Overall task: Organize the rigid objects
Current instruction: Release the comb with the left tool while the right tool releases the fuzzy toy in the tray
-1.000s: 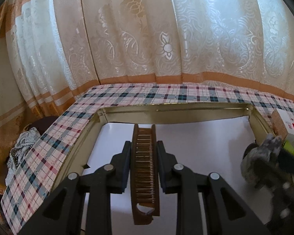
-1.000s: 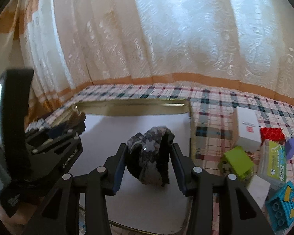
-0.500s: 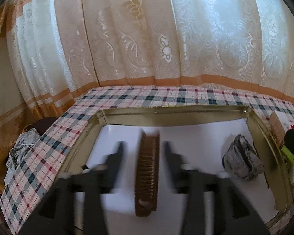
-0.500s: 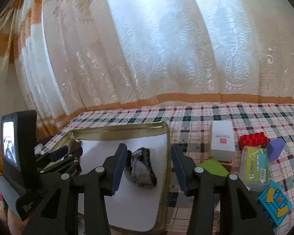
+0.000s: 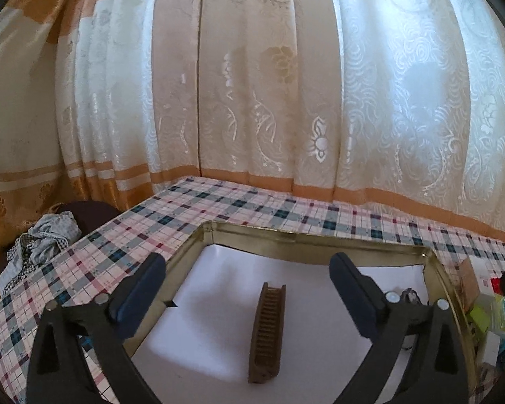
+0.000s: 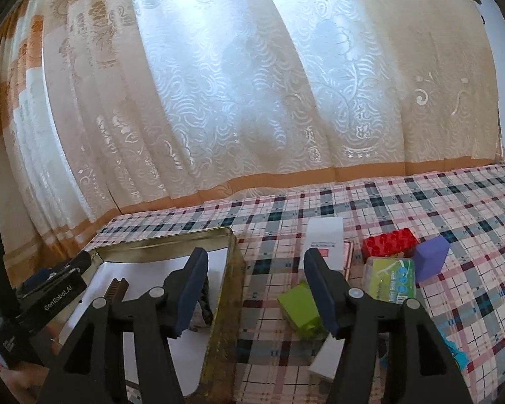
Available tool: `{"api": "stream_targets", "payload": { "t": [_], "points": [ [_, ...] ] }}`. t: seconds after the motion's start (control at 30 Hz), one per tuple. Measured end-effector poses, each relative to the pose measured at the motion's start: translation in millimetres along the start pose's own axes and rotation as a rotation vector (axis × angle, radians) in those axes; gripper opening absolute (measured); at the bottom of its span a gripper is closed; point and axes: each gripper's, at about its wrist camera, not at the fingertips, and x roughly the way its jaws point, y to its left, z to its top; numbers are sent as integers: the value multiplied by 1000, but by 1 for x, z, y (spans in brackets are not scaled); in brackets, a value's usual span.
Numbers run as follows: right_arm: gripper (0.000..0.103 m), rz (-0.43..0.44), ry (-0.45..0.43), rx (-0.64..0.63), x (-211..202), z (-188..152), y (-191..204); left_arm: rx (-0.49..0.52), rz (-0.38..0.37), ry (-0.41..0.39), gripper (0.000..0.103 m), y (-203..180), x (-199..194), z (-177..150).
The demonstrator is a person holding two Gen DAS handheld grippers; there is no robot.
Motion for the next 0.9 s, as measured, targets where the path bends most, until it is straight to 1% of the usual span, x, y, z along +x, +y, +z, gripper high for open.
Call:
{"api": "stream_targets", "payload": {
  "t": [0.1,0.17,0.3,0.4,0.5,0.57,0.67,0.77,0.9],
  "points": [
    [62,-7,-6,-25,-4,-1,0,26,-2,-32,100,-9,-7,-3],
    [62,-9,-4,-49,-7,-4,-1,31,-21,-41,100,-15,-10,-5],
    [62,-17,-3,-97,-16,-8,-9,20,-70,-22,102,-28,-16,-12],
    [62,-37,-1,-114,-23,-9,-23,21,-89,-3,102,-36,-21,-17],
    [62,-55,5,-113,-29,-9,-38,29,-74,-52,103,-42,-34,-20],
    [62,-66,5,-117,-32,-9,-44,57,-55,-75,103,-48,-39,-21],
    [62,-75,2,-118,-37,-8,-53,69,-44,-78,103,-53,-43,-22],
    [62,-86,-5,-126,-42,-8,-61,62,-62,-66,103,-56,-47,-24],
    [62,-100,-5,-124,-47,-7,-74,80,-73,-69,103,-67,-53,-28]
  ]
}}
